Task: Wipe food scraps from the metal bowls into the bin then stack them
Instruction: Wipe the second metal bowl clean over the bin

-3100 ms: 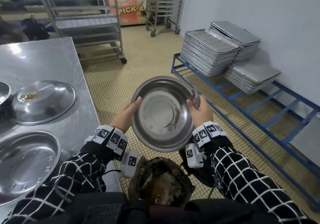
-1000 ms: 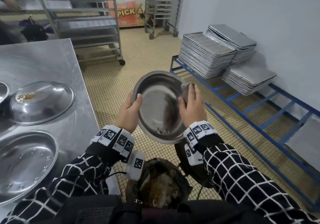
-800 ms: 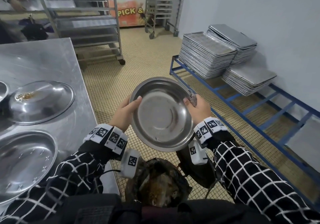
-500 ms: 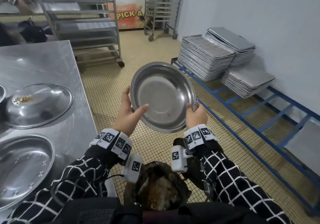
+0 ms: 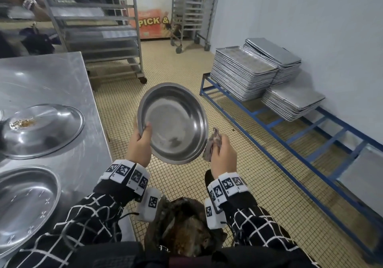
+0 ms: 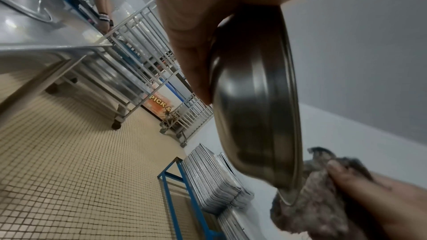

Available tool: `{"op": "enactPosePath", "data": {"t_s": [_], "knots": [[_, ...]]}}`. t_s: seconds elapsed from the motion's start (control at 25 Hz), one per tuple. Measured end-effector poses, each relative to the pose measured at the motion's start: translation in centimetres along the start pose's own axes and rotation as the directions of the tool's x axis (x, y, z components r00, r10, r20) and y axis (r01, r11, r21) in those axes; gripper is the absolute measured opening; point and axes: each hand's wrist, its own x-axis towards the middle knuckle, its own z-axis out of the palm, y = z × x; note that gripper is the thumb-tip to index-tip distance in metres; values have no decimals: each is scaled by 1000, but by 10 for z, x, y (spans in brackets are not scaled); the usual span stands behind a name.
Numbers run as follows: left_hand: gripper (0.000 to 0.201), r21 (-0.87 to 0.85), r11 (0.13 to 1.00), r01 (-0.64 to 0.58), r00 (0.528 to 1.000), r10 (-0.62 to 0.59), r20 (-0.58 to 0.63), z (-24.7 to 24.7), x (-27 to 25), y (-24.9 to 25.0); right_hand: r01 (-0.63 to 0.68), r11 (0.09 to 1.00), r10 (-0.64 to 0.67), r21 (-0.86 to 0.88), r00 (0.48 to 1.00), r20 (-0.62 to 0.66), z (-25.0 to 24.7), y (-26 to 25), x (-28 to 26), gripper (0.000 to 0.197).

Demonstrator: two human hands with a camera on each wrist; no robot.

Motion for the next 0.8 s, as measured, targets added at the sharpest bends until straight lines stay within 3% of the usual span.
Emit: {"op": "enactPosePath", "data": {"t_s": [0.08, 0.2, 0.32, 0.4, 0.44, 0.52, 0.6, 0.72, 0.8], "knots": [[46, 54, 998, -23, 999, 21, 37, -1, -3, -3, 42, 998, -44, 51, 999, 30, 4, -9, -7, 19], [49, 76, 997, -15, 996, 8, 94, 2, -8, -5, 168, 982, -185, 84, 949, 256, 20, -25, -24, 27], [51, 90, 996, -22, 994, 12, 108, -1, -4, -6, 405, 908, -405, 108, 781, 475, 41, -23, -47, 36], [56, 104, 994, -15, 994, 4, 111, -6, 0, -5, 514, 853, -464, 86, 675, 574, 42, -10, -55, 49], [57, 96, 995, -9, 993, -2, 114, -9, 2, -6, 564, 826, -458, 21, 649, 608, 39, -2, -53, 53], [55, 94, 996, -3, 993, -8, 115, -13, 2, -5, 664, 724, -430, -184, 644, 633, 32, 12, -41, 57], [56, 94, 995, -16, 992, 5, 124, -14, 1, -7, 661, 686, -380, -303, 682, 625, 26, 20, -28, 62], [72, 98, 995, -38, 987, 22, 156, -13, 3, -8, 596, 793, -436, -124, 698, 568, 29, 5, -33, 51], [65, 91, 995, -50, 986, 35, 161, -11, 3, -5, 599, 801, -523, 14, 687, 505, 35, -8, -45, 47]]}}
